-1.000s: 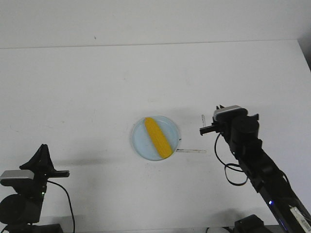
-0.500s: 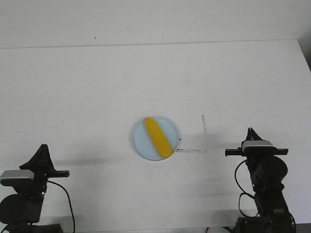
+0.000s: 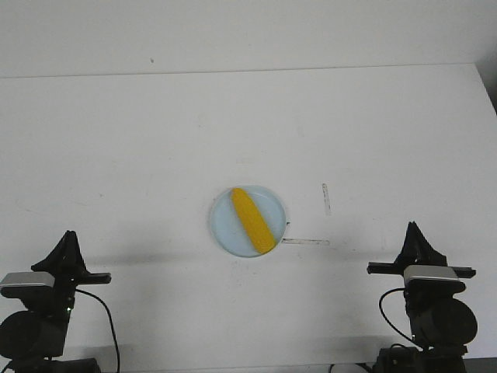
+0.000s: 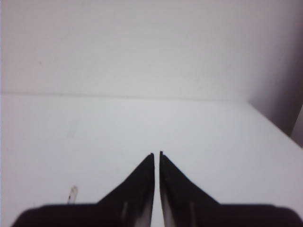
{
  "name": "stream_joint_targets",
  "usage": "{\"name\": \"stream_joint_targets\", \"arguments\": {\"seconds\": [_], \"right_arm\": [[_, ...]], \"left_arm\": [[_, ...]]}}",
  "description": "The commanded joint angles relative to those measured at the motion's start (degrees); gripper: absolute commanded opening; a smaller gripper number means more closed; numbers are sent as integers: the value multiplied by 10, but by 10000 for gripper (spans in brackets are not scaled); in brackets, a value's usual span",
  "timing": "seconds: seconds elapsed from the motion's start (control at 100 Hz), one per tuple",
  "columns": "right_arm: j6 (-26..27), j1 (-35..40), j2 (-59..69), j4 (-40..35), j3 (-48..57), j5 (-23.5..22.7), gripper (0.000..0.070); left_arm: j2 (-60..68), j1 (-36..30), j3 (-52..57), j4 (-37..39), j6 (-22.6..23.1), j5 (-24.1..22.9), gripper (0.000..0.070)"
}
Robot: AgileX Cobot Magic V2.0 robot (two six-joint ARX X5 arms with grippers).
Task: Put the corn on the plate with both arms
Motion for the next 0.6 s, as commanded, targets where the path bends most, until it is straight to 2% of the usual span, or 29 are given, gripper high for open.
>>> {"name": "stream_joint_targets", "arguments": {"seconds": [0.0,0.24,0.35,0.43,0.59], "right_arm": [[8,1,-8,6,0,-1,18],[10,1,-19,12,0,-2,16],[34,1,-19,12,0,-3,16],[55,1,-19,12,0,-22,16],[55,1,-19,12,0,-41,16]], "left_arm": [[-1,2,4,8,5,0,1],[-1,2,4,8,5,0,1],[-1,2,4,8,5,0,1],[-1,2,4,8,5,0,1],[-1,2,4,8,5,0,1]]}}
